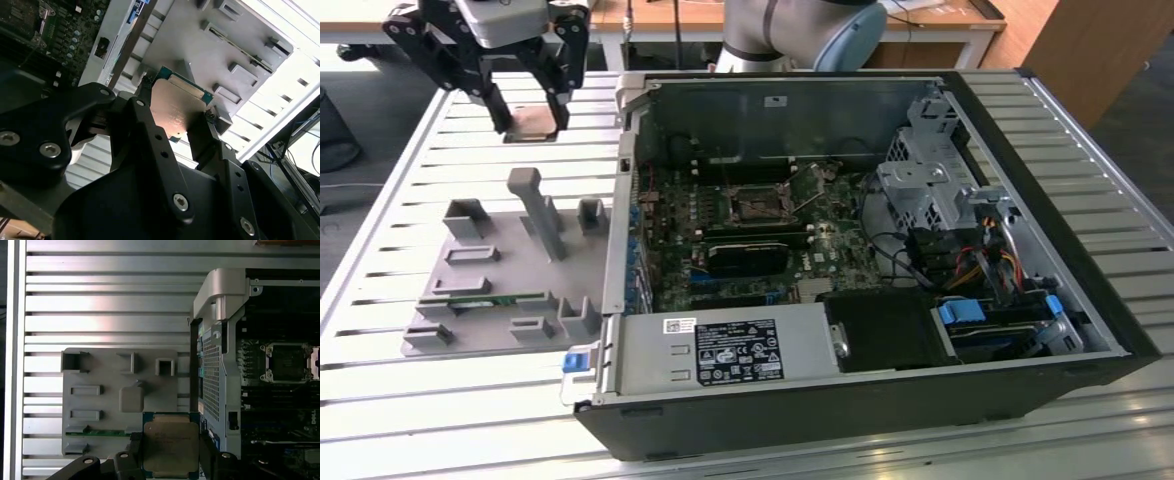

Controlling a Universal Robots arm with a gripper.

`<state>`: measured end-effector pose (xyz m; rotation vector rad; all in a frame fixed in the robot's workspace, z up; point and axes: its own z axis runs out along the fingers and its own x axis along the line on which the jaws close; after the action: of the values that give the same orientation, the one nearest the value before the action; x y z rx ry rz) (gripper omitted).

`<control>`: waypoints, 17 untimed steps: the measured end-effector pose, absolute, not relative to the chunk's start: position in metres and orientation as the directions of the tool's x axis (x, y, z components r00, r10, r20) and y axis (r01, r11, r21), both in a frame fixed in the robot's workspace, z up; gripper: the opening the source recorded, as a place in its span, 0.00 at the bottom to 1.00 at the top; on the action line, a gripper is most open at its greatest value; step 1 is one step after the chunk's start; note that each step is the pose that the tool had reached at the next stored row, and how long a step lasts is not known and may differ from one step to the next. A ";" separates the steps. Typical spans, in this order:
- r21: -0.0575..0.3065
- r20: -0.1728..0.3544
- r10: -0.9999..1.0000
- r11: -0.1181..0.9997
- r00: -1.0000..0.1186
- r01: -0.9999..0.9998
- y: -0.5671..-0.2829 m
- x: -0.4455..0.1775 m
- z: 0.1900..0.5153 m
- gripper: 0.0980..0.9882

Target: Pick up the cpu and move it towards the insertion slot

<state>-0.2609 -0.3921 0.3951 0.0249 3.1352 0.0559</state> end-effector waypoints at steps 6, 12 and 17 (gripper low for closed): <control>0.036 -0.005 0.016 0.999 -1.000 0.016 -0.392 -0.254 0.395 0.49; 0.036 -0.005 0.016 0.999 -1.000 0.016 -0.392 -0.247 0.395 0.49; 0.036 -0.005 0.016 0.999 -1.000 0.016 -0.392 -0.241 0.395 0.49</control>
<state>-0.2411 -0.3921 0.3951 0.0249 3.1353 0.0559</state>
